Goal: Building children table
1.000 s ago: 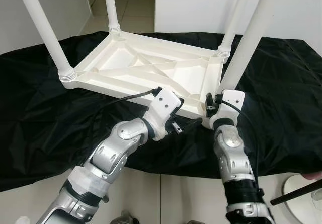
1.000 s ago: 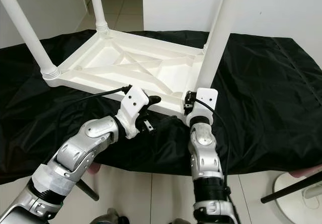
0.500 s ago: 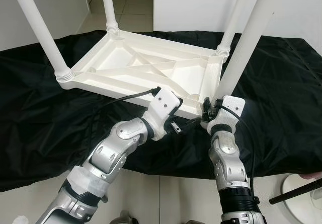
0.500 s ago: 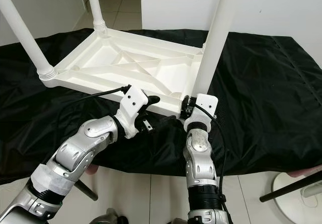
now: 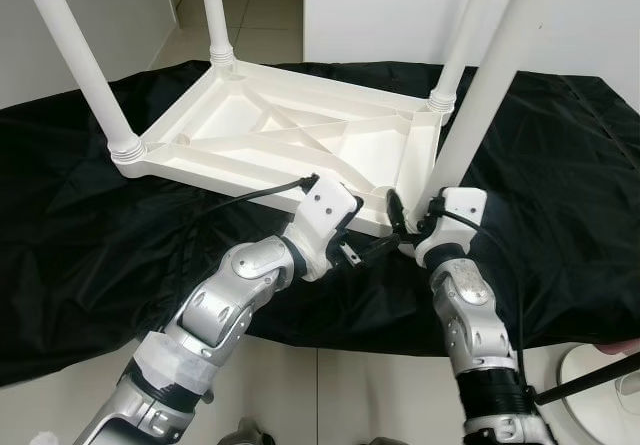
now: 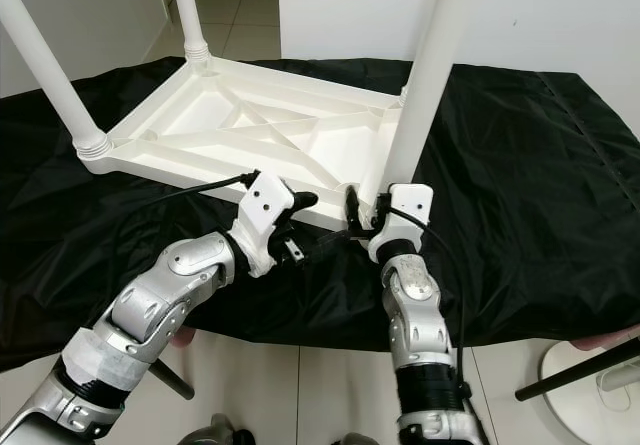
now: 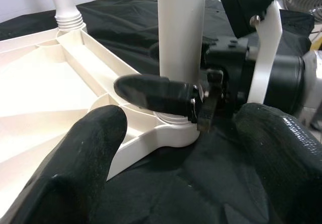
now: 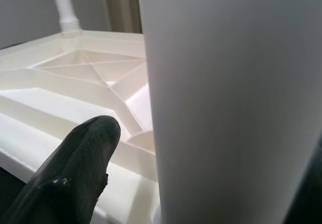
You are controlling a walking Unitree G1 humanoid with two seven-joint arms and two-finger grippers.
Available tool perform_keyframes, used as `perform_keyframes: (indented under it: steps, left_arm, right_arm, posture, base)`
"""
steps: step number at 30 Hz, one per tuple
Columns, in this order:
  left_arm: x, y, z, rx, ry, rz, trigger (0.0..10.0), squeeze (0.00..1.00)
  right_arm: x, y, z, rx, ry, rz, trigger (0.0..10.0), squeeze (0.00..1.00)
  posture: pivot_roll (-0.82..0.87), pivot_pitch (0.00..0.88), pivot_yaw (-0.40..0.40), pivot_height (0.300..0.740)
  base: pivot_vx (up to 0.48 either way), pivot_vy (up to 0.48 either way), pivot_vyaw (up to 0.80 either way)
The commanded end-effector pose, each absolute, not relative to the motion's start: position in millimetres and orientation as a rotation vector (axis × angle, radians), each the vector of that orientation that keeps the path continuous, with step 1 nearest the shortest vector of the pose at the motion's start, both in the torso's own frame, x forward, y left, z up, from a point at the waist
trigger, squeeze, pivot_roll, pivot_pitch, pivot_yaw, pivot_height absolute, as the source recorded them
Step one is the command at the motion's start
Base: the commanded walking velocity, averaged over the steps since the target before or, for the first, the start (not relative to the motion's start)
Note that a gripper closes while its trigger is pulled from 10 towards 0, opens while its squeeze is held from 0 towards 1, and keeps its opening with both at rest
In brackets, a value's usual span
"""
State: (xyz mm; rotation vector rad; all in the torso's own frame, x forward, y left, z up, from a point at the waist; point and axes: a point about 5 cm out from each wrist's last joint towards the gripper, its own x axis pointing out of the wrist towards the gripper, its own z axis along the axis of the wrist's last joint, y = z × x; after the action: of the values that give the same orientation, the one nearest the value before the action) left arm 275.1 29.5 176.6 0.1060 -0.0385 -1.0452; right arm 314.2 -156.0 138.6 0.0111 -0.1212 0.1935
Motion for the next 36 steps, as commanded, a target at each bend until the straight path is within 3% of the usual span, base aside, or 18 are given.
perform_keyframes:
  steps: [1, 10, 17, 18, 19, 21, 22, 23, 24, 25, 26, 32, 33, 34, 35, 36]
  left_arm:
    - [273, 27, 177, 0.122, -0.034, -1.109, 10.0, 0.0]
    - [276, 26, 180, 0.122, -0.045, -1.105, 10.0, 0.0]
    - [275, 27, 181, 0.123, -0.046, -1.097, 10.0, 0.0]
    - [276, 28, 181, 0.123, -0.045, -1.092, 10.0, 0.0]
    - [276, 29, 181, 0.122, -0.045, -1.088, 10.0, 0.0]
    - [276, 29, 181, 0.122, -0.046, -1.086, 10.0, 0.0]
    - [276, 29, 181, 0.122, -0.046, -1.086, 10.0, 0.0]
    - [276, 29, 181, 0.122, -0.046, -1.086, 10.0, 0.0]
    - [275, 29, 181, 0.122, -0.046, -1.086, 10.0, 0.0]
    - [275, 29, 181, 0.122, -0.046, -1.086, 10.0, 0.0]
    - [275, 29, 181, 0.121, -0.047, -1.086, 10.0, 0.0]
    - [275, 28, 181, 0.123, -0.05, -1.086, 10.0, 0.0]
    - [275, 29, 182, 0.123, -0.051, -1.086, 10.0, 0.0]
    - [275, 29, 182, 0.123, -0.051, -1.086, 10.0, 0.0]
    - [276, 29, 182, 0.123, -0.051, -1.086, 10.0, 0.0]
    - [276, 29, 182, 0.123, -0.05, -1.087, 10.0, 0.0]
  right_arm:
    - [322, -157, 141, -0.013, -0.123, 0.301, 10.0, 0.0]
    - [330, -174, 146, -0.155, -0.09, 0.575, 10.0, 0.0]
    - [331, -181, 143, -0.21, -0.04, 0.656, 10.0, 0.0]
    - [332, -184, 142, -0.218, -0.03, 0.666, 9.5, 0.0]
    - [332, -187, 141, -0.23, -0.018, 0.671, 4.6, 0.0]
    - [333, -189, 140, -0.238, -0.011, 0.677, 4.6, 0.0]
    - [334, -191, 139, -0.247, -0.007, 0.674, 2.9, 0.0]
    - [334, -191, 139, -0.247, -0.007, 0.674, 2.9, 0.0]
    - [335, -193, 139, -0.247, -0.005, 0.676, 1.7, 0.0]
    - [335, -194, 138, -0.245, -0.005, 0.678, 1.7, 0.0]
    - [335, -196, 138, -0.248, 0.0, 0.671, 0.0, 0.0]
    - [333, -199, 132, -0.252, 0.022, 0.676, 0.0, 0.0]
    - [332, -199, 130, -0.252, 0.029, 0.681, 2.5, 0.0]
    - [332, -199, 130, -0.252, 0.029, 0.681, 2.5, 0.0]
    - [330, -199, 128, -0.25, 0.034, 0.677, 10.0, 0.0]
    - [330, -199, 126, -0.242, 0.049, 0.664, 10.0, 0.0]
  posture:
    - [-0.03, 0.0, 0.019, 0.74]
    - [-0.02, 0.0, 0.013, 0.74]
    - [-0.01, 0.0, 0.005, 0.74]
    - [0.0, 0.0, 0.004, 0.74]
    - [0.0, 0.0, 0.003, 0.74]
    - [0.0, 0.0, 0.003, 0.74]
    - [0.0, 0.0, 0.003, 0.74]
    - [0.0, 0.0, 0.003, 0.74]
    - [0.0, 0.0, 0.003, 0.74]
    - [0.0, 0.0, 0.003, 0.74]
    - [0.0, 0.0, 0.003, 0.74]
    - [0.0, 0.0, 0.003, 0.74]
    - [0.0, 0.0, 0.007, 0.74]
    - [0.0, 0.0, 0.007, 0.74]
    - [0.0, 0.0, 0.008, 0.74]
    - [0.0, 0.0, 0.01, 0.74]
  base:
    - [0.0, 0.0, 0.0]
    - [0.0, 0.0, 0.0]
    - [0.0, 0.0, 0.0]
    - [0.0, 0.0, 0.0]
    - [0.0, 0.0, 0.0]
    - [0.0, 0.0, 0.0]
    - [0.0, 0.0, 0.0]
    - [0.0, 0.0, 0.0]
    - [0.0, 0.0, 0.0]
    - [0.0, 0.0, 0.0]
    - [0.0, 0.0, 0.0]
    - [0.0, 0.0, 0.0]
    - [0.0, 0.0, 0.0]
    - [0.0, 0.0, 0.0]
    - [0.0, 0.0, 0.0]
    - [0.0, 0.0, 0.0]
